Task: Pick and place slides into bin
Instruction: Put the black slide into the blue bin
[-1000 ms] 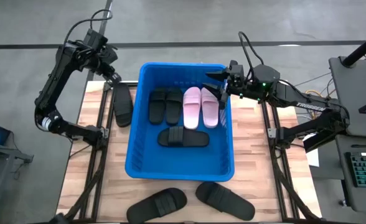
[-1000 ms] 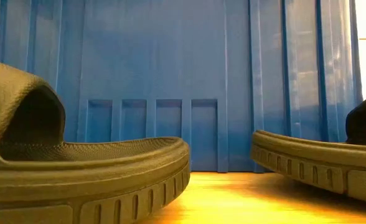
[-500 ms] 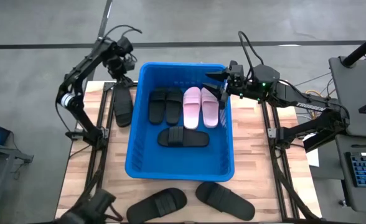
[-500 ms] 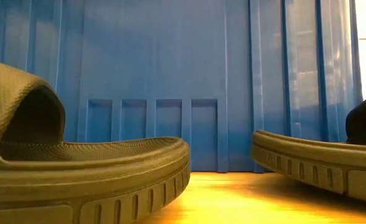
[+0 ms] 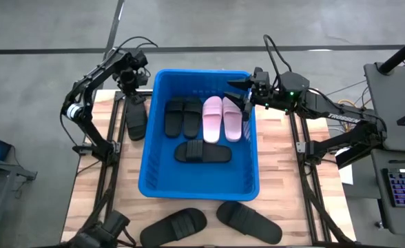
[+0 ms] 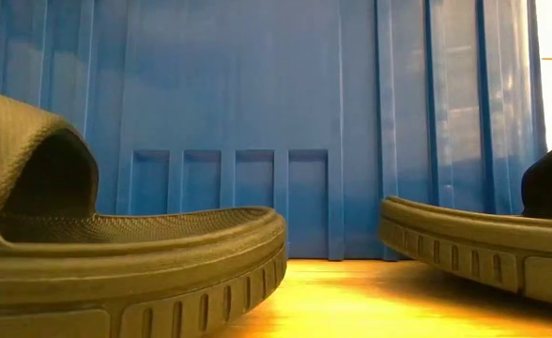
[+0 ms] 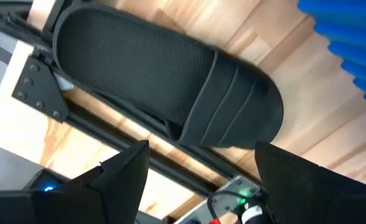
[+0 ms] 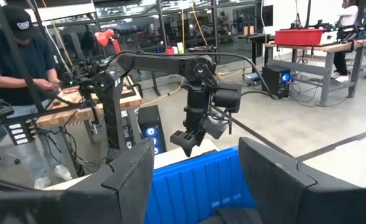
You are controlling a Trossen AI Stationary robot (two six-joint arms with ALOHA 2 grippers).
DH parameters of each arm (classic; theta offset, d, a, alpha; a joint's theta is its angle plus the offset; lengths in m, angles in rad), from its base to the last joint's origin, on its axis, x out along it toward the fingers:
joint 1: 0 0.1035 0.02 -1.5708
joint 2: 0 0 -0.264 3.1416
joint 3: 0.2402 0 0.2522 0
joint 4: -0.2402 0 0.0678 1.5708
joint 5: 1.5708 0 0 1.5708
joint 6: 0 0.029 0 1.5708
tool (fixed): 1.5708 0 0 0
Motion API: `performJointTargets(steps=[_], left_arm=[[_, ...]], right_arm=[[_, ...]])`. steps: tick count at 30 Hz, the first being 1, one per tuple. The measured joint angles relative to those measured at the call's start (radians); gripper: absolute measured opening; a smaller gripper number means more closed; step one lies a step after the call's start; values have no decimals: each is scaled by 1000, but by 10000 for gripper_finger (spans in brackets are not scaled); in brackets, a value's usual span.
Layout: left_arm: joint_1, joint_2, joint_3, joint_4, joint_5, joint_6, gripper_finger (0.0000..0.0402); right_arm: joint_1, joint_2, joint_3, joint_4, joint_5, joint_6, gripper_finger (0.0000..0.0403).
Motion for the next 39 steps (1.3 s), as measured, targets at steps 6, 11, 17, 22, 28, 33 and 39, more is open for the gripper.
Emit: performJointTargets(steps=[6, 11, 17, 22, 28, 33, 39], left_arm=[[0, -5, -3, 14, 4, -10, 276], [0, -5, -18, 49, 16, -57, 276], [0, -5, -78, 91, 17, -54, 276], [0, -5, -139, 108, 33, -51, 276], [0, -5, -202, 161, 59, -5, 276], [0, -5, -238, 185, 74, 17, 276], [0, -5, -263, 205, 80, 18, 276]], right_arm=[[0, 0, 0, 1, 0, -24, 224], [0, 0, 0, 1, 0, -24, 224], [0, 0, 0, 0, 0, -23, 224], [0, 0, 0, 0, 0, -23, 224], [0, 0, 0, 0, 0, -21, 224], [0, 0, 0, -2, 0, -15, 224], [0, 0, 0, -3, 0, -7, 224]])
